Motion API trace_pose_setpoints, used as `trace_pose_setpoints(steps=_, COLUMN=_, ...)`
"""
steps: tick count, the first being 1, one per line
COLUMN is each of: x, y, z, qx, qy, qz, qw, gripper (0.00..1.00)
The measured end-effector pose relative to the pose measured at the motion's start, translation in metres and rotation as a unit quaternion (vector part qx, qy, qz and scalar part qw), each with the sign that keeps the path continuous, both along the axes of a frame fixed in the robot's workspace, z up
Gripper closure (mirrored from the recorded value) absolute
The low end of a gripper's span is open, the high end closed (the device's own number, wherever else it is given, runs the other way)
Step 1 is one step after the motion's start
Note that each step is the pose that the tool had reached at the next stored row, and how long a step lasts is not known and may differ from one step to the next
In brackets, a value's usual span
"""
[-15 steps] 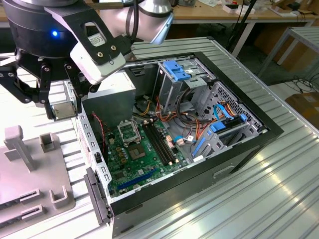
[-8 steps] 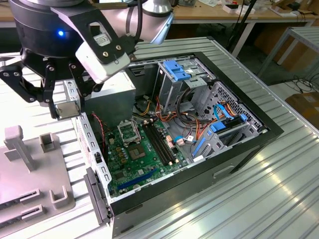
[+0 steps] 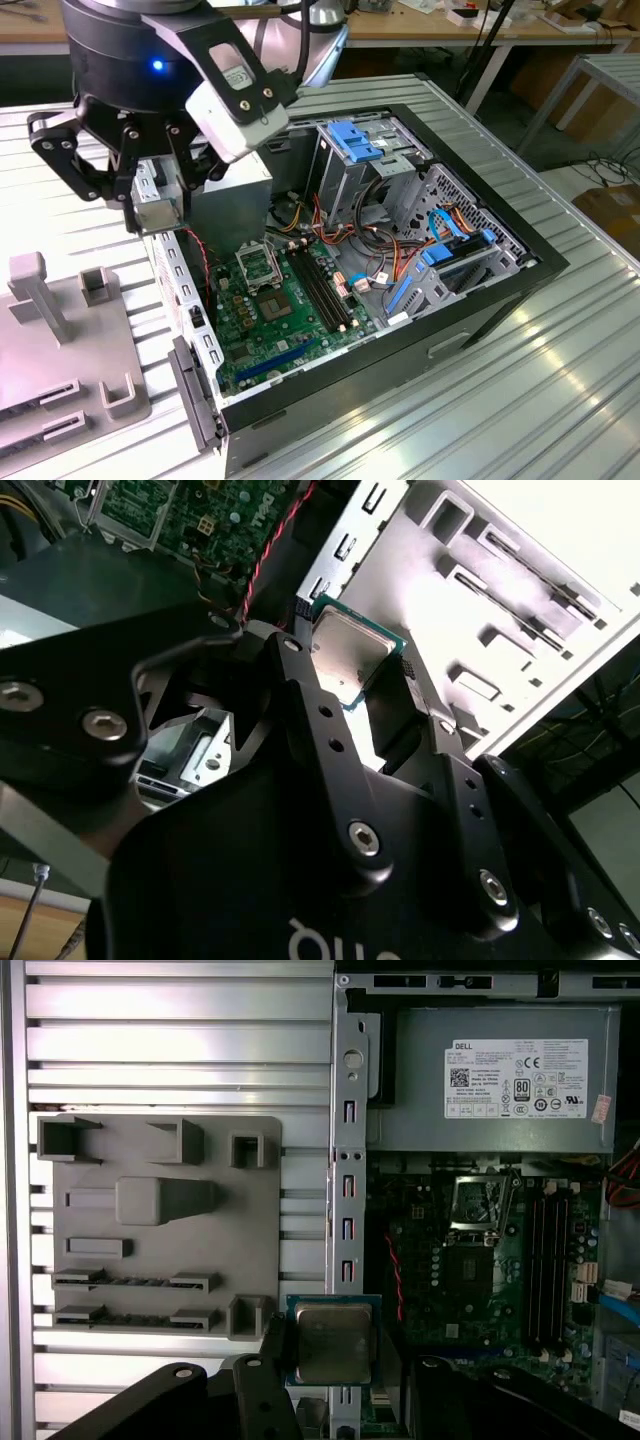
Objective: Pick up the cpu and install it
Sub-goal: 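Pick up the cpu and move it towards the insertion slot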
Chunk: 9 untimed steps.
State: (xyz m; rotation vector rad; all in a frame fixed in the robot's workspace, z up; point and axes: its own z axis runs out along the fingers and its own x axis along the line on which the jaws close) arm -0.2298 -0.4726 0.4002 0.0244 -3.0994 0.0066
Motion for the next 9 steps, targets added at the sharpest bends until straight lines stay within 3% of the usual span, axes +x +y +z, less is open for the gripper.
trace_pose_setpoints(steps=9, x=0.0089, y=0.0, z=-0.0002, qx=0.0, qy=0.0, qz=0.0, qw=1.0, gripper=0.53)
